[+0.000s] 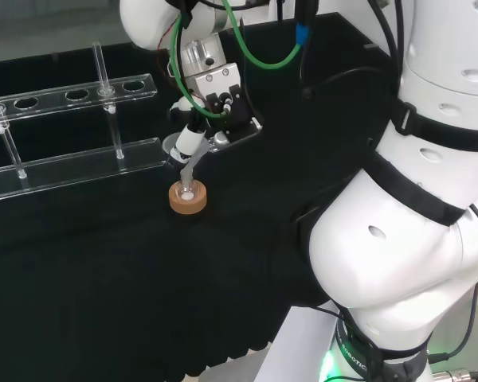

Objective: Remove the funnel from the round-bottom flask.

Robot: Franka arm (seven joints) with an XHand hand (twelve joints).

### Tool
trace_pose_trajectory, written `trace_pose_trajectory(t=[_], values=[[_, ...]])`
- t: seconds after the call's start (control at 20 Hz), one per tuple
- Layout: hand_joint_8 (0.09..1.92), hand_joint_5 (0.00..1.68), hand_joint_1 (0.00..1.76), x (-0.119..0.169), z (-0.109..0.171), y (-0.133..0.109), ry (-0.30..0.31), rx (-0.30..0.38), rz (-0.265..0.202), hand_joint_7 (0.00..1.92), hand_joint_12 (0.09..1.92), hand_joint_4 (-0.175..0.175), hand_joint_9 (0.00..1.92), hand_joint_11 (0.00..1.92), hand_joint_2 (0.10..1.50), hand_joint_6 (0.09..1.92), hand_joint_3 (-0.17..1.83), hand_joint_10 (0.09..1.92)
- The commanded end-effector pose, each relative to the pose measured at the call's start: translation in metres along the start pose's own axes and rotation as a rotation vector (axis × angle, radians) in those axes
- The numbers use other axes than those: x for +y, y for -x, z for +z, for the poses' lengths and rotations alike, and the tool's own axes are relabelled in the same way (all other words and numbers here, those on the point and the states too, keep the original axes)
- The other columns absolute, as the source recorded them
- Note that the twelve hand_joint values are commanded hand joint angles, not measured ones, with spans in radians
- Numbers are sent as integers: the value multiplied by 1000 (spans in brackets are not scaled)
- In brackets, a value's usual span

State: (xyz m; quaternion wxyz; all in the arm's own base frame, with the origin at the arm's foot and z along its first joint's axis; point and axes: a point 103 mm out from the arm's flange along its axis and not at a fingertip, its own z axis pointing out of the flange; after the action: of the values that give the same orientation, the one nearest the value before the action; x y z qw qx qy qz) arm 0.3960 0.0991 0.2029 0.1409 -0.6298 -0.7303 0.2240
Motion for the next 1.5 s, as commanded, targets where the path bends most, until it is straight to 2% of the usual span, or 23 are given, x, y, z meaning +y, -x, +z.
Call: trace_pose_trajectory(t=[0.05,0.5,0.7,0.9,1.0,1.35,1.5], values=[[87,0,579,6,3,1,-5,-19,-8,0,1480,42,0,217,685,87,168,689],[87,0,579,8,13,1,15,-26,-9,42,1500,39,65,261,702,87,143,830],[92,0,595,8,14,2,15,-34,-9,112,1481,34,195,290,720,87,135,782],[447,37,599,10,16,3,24,-30,-4,116,1474,30,332,307,741,87,127,699],[547,60,598,11,17,3,31,-35,-3,129,1473,28,370,312,751,87,130,685],[645,192,615,12,17,2,30,-60,1,210,1444,18,470,345,779,87,149,653],[651,283,634,11,15,2,50,-75,0,275,1427,11,528,364,789,87,165,621]])
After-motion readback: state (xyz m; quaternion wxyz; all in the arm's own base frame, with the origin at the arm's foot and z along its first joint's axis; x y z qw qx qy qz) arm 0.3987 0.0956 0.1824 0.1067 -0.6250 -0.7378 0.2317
